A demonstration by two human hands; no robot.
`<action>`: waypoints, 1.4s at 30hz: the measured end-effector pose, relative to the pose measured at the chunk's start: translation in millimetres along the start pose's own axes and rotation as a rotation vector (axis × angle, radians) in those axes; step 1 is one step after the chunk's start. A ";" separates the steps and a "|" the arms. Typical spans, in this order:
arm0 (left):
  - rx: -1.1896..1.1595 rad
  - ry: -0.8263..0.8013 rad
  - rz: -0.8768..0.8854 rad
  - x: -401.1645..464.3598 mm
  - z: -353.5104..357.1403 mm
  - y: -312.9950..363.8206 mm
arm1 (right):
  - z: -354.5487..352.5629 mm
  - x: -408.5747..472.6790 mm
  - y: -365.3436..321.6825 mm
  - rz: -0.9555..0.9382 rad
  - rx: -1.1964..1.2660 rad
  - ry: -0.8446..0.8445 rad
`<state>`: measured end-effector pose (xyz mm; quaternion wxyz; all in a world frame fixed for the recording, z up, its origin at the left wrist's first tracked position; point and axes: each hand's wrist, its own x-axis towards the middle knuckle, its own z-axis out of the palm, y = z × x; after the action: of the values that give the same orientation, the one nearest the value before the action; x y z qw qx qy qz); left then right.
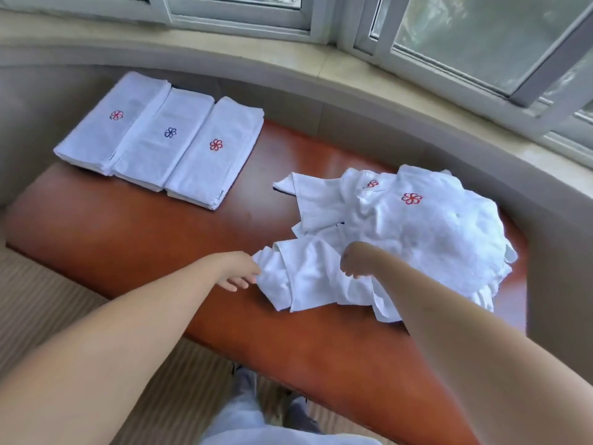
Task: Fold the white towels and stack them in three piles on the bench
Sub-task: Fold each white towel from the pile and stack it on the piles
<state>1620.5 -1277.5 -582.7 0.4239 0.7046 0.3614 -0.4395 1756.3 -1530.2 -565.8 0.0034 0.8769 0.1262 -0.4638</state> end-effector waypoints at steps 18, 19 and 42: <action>-0.383 0.177 0.010 118.4 55.4 11.8 | 77.2 106.4 -30.1 -0.087 0.219 0.182; -0.477 0.164 -0.030 122.7 52.3 13.5 | 75.8 105.1 -29.9 -0.125 0.293 0.124; -0.763 -0.074 0.239 7.5 -71.2 3.5 | -32.2 15.9 -77.6 -0.291 0.522 0.057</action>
<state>1648.5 -1212.7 -570.5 0.7160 0.5175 0.3984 -0.2466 1773.5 -1447.6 -551.8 -0.2923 0.8335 0.1272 -0.4513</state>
